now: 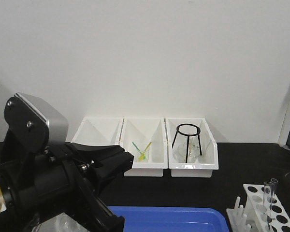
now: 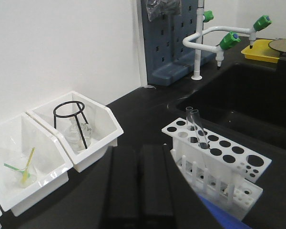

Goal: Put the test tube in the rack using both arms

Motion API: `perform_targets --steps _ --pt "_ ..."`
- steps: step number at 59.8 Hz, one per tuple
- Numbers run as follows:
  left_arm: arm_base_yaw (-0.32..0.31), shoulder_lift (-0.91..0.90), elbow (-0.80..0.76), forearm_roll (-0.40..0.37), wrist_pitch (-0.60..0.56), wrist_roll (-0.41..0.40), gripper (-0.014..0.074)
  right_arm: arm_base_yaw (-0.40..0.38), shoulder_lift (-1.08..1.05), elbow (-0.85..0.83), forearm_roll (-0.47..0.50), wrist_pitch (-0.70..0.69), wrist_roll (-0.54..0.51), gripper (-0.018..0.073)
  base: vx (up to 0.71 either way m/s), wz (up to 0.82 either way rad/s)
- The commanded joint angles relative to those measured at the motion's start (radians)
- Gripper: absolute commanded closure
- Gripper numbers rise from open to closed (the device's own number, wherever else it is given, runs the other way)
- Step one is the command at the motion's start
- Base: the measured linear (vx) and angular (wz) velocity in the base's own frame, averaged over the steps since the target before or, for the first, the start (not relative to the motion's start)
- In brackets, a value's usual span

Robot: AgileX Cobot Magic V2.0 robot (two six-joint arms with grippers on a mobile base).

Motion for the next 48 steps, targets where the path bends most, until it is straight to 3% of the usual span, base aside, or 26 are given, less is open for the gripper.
perform_targets --steps 1,8,16,37,48 --pt "0.003 -0.021 -0.031 -0.005 -0.089 0.020 0.0603 -0.008 -0.002 -0.029 -0.008 -0.074 -0.004 0.0570 0.00 0.00" --pt "0.062 -0.037 -0.028 -0.004 -0.060 0.023 0.0603 -0.008 -0.002 -0.029 -0.008 -0.073 -0.004 0.0570 0.00 0.00" --pt "0.170 -0.127 0.060 -0.009 -0.024 0.024 0.0603 -0.008 -0.002 -0.029 -0.008 -0.073 -0.004 0.0570 0.00 0.01" --pt "0.448 -0.604 0.550 -0.011 -0.037 0.023 0.0603 -0.008 -0.002 -0.029 -0.008 -0.059 -0.004 0.0570 0.00 0.00" --pt "0.526 -0.864 0.775 -0.011 -0.061 0.022 0.0603 -0.008 -0.002 -0.029 -0.008 -0.059 -0.004 0.0570 0.00 0.00"
